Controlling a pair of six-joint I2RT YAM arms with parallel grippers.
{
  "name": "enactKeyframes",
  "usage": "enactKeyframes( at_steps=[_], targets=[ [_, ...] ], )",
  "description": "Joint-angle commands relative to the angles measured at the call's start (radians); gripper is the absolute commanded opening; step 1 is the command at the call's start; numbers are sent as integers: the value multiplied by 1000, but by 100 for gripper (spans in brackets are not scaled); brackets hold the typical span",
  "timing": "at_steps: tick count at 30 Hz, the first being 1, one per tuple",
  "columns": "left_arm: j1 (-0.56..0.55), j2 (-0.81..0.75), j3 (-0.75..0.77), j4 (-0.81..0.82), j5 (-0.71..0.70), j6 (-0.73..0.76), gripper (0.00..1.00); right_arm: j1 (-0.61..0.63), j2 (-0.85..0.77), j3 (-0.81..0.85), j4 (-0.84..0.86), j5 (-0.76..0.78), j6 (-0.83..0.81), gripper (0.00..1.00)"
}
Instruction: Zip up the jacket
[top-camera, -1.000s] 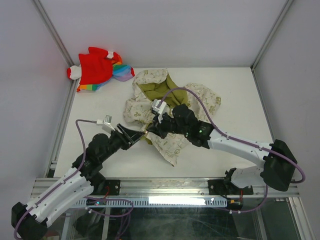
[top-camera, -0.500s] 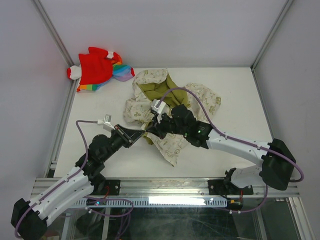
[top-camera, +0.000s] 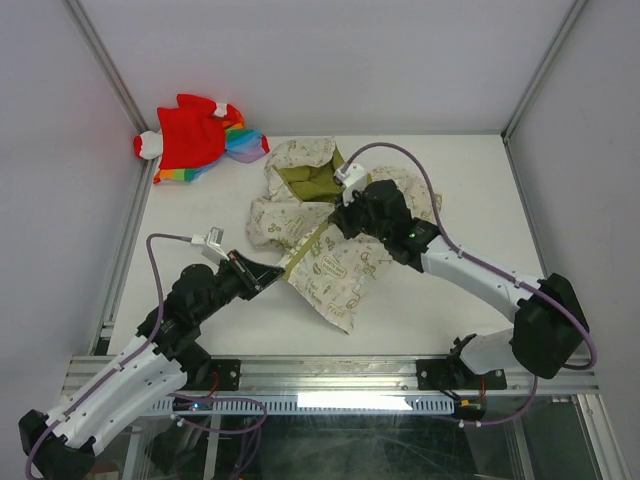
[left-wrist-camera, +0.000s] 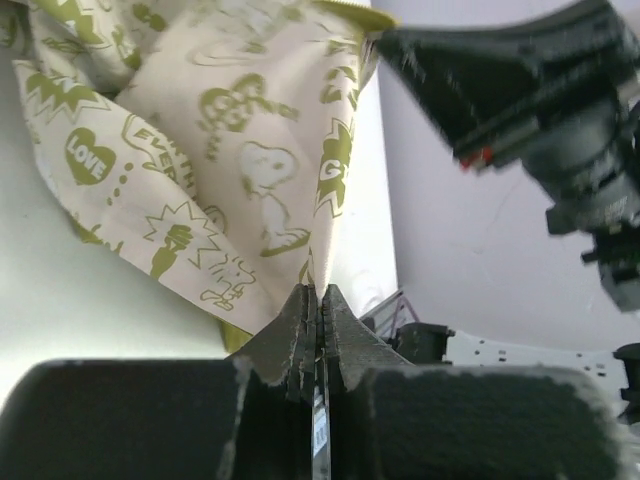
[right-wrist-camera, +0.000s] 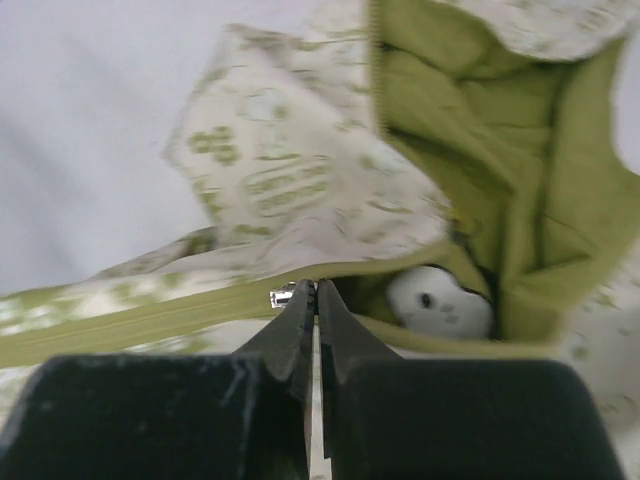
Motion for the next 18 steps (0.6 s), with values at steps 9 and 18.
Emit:
enactKeyframes(
  at_steps=[9,18],
  targets=[
    [-1,-115,262,-514,-281,147,0,-548,53,148,-34,100,32,0],
    [0,-112,515,-659,-558,306,0,-805,43,294,-92,80,46,0]
  ],
)
